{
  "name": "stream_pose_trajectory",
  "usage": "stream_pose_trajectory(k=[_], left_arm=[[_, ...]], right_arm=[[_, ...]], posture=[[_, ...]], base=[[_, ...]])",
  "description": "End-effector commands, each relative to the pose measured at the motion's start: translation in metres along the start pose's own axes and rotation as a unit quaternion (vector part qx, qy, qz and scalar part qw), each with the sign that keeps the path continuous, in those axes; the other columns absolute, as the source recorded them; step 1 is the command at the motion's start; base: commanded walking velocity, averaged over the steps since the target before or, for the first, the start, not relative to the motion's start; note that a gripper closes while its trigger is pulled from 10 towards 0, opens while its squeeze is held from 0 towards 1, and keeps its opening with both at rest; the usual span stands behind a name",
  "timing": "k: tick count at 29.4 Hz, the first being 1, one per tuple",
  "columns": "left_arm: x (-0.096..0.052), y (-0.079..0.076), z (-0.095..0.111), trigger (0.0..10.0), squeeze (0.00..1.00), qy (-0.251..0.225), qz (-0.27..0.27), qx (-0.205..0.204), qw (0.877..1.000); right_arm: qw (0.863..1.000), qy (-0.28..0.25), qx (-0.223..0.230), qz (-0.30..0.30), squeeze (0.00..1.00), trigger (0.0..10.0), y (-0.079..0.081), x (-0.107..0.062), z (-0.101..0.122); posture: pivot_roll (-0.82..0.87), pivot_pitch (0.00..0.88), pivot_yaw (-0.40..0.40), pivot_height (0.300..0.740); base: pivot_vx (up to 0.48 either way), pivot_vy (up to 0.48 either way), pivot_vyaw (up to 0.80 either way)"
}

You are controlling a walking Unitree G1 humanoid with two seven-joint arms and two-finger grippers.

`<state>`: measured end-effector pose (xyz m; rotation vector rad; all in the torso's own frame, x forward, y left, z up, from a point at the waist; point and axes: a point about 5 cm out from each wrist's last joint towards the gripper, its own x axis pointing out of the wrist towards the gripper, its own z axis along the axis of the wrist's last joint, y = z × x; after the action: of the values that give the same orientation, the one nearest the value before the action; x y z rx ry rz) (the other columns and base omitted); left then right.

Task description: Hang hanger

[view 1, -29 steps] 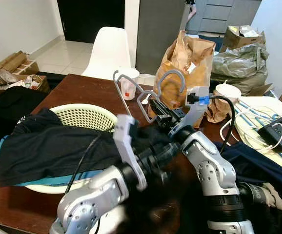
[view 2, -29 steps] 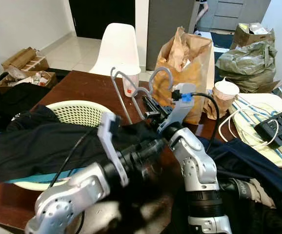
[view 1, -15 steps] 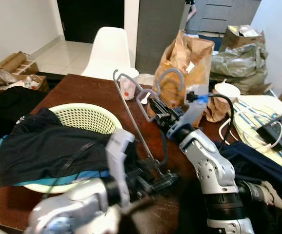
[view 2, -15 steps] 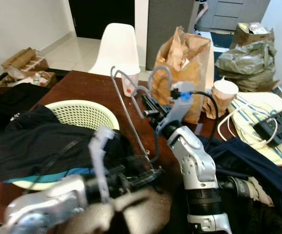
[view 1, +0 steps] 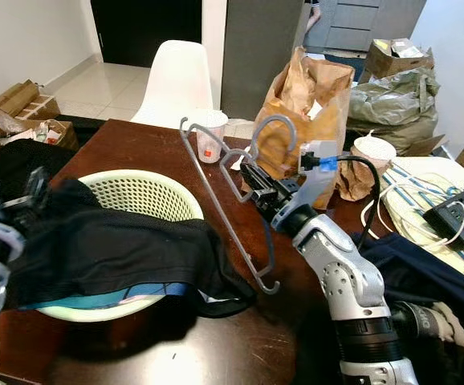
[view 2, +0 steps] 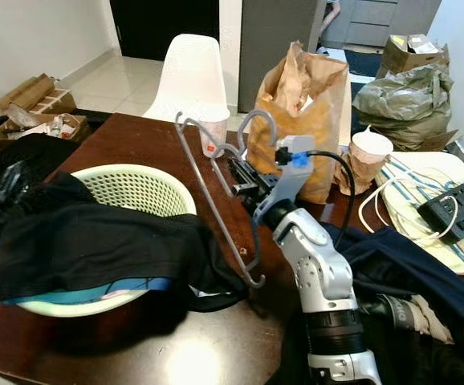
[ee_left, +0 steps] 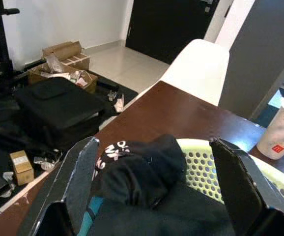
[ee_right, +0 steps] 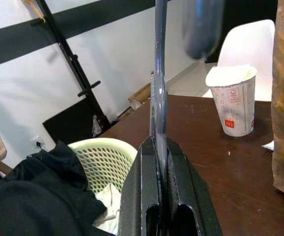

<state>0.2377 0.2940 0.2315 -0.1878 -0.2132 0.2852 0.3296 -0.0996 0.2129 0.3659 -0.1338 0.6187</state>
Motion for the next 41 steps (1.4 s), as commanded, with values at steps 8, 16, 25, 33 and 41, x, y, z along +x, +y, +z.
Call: stream_pose_trajectory(k=[8,16,25,33,41], left_arm=[[0.008,-0.011,-0.044,10.0,0.0,0.117,-0.119,0.029,0.986],[0.016,-0.012,-0.054,10.0,0.0,0.152,-0.169,0.098,0.969],[0.002,-0.013,-0.078,10.0,0.0,0.23,-0.191,0.121,0.947],[-0.003,-0.016,-0.083,9.8,0.0,0.252,-0.206,0.115,0.938],[-0.004,-0.022,-0.082,0.0,0.0,0.249,-0.231,0.106,0.935]], right_arm=[[1.0,0.003,-0.005,-0.01,0.0,10.0,-0.004,-0.002,0.0],[1.0,0.0,-0.008,-0.016,0.0,10.0,-0.006,-0.004,0.002],[1.0,0.0,-0.009,-0.018,0.0,10.0,-0.007,-0.005,0.003],[1.0,-0.001,-0.01,-0.017,0.0,10.0,-0.007,-0.005,0.004],[1.0,-0.003,-0.01,-0.016,0.0,10.0,-0.006,-0.004,0.005]], posture=[[-0.03,0.083,-0.053,0.74],[-0.03,0.085,-0.051,0.74],[-0.04,0.089,-0.054,0.74],[-0.04,0.088,-0.054,0.74],[-0.04,0.088,-0.054,0.74]], base=[[0.0,0.0,0.0],[0.0,0.0,0.0],[0.0,0.0,0.0],[0.0,0.0,0.0],[0.0,0.0,0.0]])
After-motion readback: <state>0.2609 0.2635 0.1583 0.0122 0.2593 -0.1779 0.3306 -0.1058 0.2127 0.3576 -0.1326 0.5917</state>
